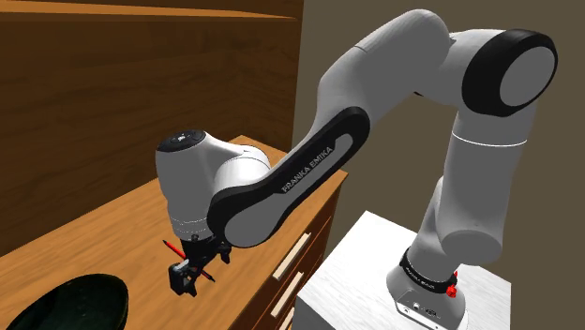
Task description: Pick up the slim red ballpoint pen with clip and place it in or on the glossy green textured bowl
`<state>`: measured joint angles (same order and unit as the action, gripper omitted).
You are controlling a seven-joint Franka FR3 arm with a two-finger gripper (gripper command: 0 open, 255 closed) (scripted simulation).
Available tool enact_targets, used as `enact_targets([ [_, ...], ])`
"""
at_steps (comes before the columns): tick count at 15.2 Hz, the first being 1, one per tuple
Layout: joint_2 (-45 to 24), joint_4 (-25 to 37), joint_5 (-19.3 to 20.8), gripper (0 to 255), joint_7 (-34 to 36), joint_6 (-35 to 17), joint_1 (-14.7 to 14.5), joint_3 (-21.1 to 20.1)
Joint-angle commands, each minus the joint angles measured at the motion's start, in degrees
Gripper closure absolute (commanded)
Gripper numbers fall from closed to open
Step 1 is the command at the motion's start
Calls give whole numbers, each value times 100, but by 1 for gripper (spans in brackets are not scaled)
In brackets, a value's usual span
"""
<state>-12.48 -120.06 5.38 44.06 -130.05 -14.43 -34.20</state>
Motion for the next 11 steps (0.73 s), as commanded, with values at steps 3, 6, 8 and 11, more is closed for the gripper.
enact_targets([
  [3, -1, 1, 1, 255, 1, 0, -1, 0],
  [6, 5, -20, -1, 255, 5, -15, -2, -2],
  [8, 0, -24, 4, 255, -6, -24, 6, 4],
  [11, -1, 1, 1, 255, 1, 0, -2, 1],
])
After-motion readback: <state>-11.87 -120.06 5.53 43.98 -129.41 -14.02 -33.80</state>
